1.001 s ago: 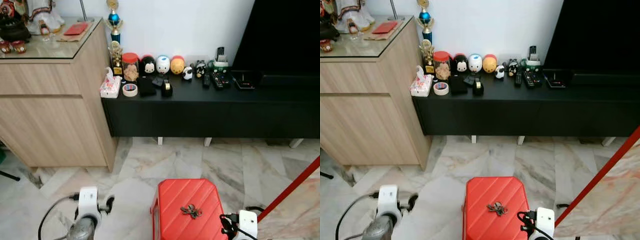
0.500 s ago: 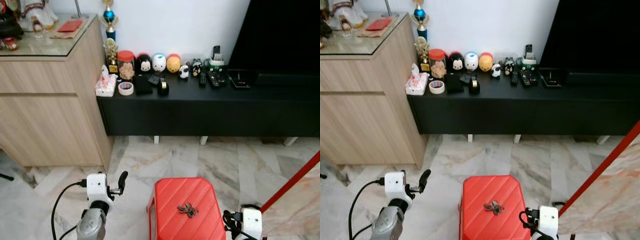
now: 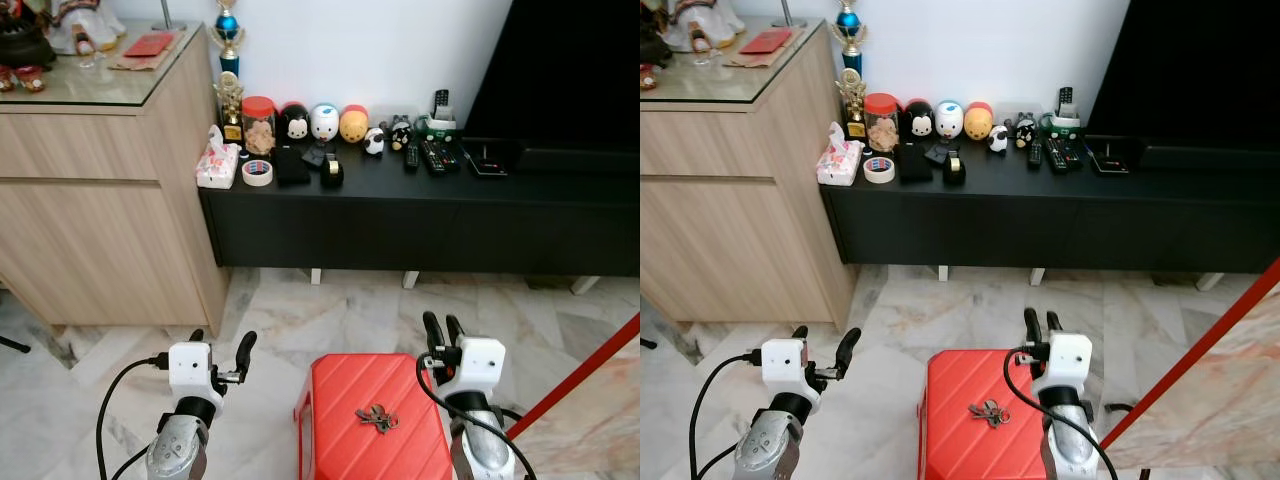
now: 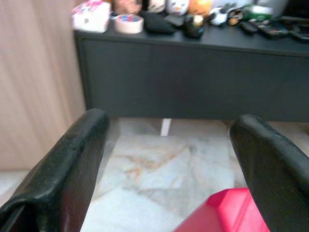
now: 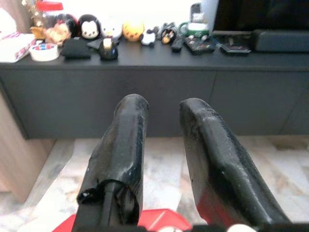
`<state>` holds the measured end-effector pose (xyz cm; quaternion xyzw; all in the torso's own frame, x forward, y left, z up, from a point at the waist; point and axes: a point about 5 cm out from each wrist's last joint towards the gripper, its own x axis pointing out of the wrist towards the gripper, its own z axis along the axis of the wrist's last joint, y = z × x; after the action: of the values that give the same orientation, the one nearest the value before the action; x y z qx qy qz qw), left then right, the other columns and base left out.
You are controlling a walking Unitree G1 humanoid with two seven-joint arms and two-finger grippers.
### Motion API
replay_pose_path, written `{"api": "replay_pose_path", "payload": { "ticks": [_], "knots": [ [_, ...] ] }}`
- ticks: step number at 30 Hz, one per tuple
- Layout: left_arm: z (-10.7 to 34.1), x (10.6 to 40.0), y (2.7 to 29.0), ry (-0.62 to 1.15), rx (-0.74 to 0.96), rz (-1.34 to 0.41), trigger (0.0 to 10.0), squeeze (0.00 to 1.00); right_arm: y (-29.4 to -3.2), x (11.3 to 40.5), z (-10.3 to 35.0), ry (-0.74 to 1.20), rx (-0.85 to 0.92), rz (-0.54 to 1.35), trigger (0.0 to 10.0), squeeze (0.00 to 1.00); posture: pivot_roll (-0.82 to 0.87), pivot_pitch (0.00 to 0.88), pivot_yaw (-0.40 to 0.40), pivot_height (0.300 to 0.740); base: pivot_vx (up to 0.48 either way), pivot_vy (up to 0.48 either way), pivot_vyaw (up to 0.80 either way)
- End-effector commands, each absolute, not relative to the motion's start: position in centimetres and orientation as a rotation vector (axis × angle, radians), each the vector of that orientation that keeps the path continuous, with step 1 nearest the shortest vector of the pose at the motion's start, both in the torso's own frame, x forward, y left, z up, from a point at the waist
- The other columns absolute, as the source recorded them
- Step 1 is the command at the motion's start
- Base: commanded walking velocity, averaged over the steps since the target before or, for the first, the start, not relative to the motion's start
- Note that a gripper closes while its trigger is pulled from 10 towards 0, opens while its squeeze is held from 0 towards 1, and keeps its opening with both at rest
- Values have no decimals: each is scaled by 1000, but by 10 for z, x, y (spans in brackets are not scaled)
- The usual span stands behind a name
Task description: Hang keys on a hook
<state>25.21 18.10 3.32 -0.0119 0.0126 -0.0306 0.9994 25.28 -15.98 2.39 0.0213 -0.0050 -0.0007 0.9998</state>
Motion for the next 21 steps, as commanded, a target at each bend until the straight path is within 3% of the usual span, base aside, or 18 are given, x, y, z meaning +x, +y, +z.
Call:
{"api": "replay_pose_path", "payload": {
  "ticks": [1,13,21],
  "knots": [
    [32,248,179,40,-30,-69,10000,0,-163,253,31,-29,41,-16,10000,0,-7,0,-85,740,0,0,0],
    [38,254,178,34,-31,-65,10000,0,-164,252,24,58,67,-51,10000,0,3,0,-99,740,0,0,0],
    [39,255,175,38,-36,-69,10000,0,-163,255,24,85,57,-59,10000,0,-7,0,-98,690,0,0,0]
  ]
}}
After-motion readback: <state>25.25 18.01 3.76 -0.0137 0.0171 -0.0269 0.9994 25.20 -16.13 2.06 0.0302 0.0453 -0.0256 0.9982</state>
